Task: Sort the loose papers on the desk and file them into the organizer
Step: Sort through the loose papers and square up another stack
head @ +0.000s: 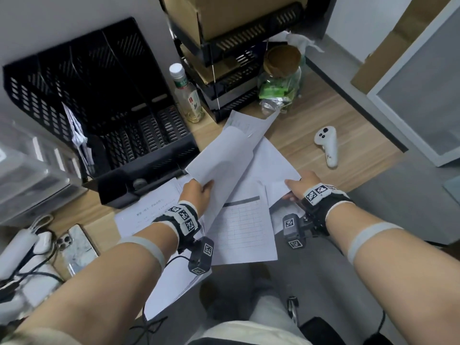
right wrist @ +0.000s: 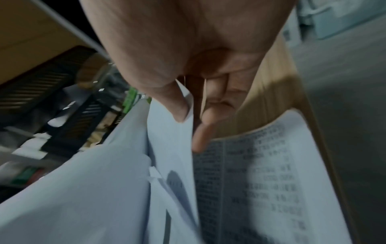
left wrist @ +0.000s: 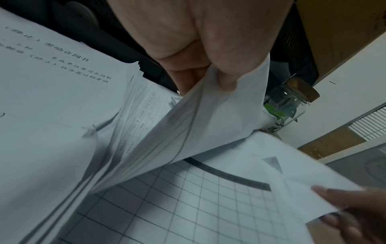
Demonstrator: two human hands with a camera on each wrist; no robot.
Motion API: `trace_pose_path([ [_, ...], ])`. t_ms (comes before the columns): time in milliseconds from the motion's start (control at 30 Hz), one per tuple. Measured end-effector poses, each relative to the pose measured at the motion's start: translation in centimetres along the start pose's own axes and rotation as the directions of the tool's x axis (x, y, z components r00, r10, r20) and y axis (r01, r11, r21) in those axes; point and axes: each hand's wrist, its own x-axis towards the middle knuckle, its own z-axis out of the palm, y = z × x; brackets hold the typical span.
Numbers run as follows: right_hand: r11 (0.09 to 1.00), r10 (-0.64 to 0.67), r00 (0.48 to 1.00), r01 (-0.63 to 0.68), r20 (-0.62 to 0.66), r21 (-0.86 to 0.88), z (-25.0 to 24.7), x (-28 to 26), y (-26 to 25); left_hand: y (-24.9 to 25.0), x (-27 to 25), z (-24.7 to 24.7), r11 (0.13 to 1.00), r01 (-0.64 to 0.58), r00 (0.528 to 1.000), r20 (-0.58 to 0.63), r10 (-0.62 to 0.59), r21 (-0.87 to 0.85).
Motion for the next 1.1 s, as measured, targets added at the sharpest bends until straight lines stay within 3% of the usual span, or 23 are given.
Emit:
trace_pose_path([
  [200,0.991,-0.056,0.955,0.089,-0.290,0.101,-4.5,-1.4,-1.8,2.1,-0.4,0.0,0.965,-0.089,0.991,0.118,0.062,0.247],
  [333,0.975,-0.058,0.884,0.150,-0.465,0.163,-8.9,-4.0,-2.2,3.9,-1.0,0.9,0.921,-0.160,0.964,0.259,0.068,0.355],
  [467,0.946,0.008,0.800,0.189,-0.600,0.265,-12.4,-7.4,-1.6,5.3,-1.8,1.5,0.881,-0.235,0.903,0.429,0.040,0.412],
  [633,0.831,0.133,0.731,0.286,-0.669,0.477,-14.1,-10.4,1.2,7.3,-3.1,0.7,0.886,-0.401,0.762,0.622,0.181,0.232],
  [733,0.745,0.181,0.714,0.349,-0.676,0.568,-13.9,-13.0,2.4,8.7,-4.1,0.2,0.949,-0.314,0.713,0.650,0.262,-0.037],
  [800,0.719,0.179,0.739,0.353,-0.650,0.599,-13.0,-14.6,2.9,9.4,-5.0,-0.2,0.951,-0.098,0.683,0.675,0.279,-0.294],
  [867,0.720,0.143,0.802,0.318,-0.581,0.616,-11.2,-15.7,3.4,9.7,-6.0,-0.9,0.868,0.132,0.627,0.719,0.301,-0.479],
  [900,0.718,0.119,0.845,0.289,-0.522,0.633,-10.0,-16.1,3.5,9.7,-6.3,-1.3,0.819,0.194,0.621,0.714,0.324,-0.540],
  [933,0.722,0.095,0.886,0.253,-0.455,0.644,-8.8,-16.3,3.6,9.4,-6.5,-1.6,0.767,0.237,0.633,0.694,0.345,-0.597],
  [1000,0.764,0.030,0.956,0.166,-0.291,0.623,-6.2,-16.2,3.6,8.2,-6.3,-2.5,0.701,0.246,0.699,0.623,0.350,-0.669],
  [1100,0.893,-0.026,0.999,0.039,-0.036,0.448,-2.5,-15.5,3.2,5.6,-5.6,-4.4,0.675,0.233,0.766,0.560,0.316,-0.700],
])
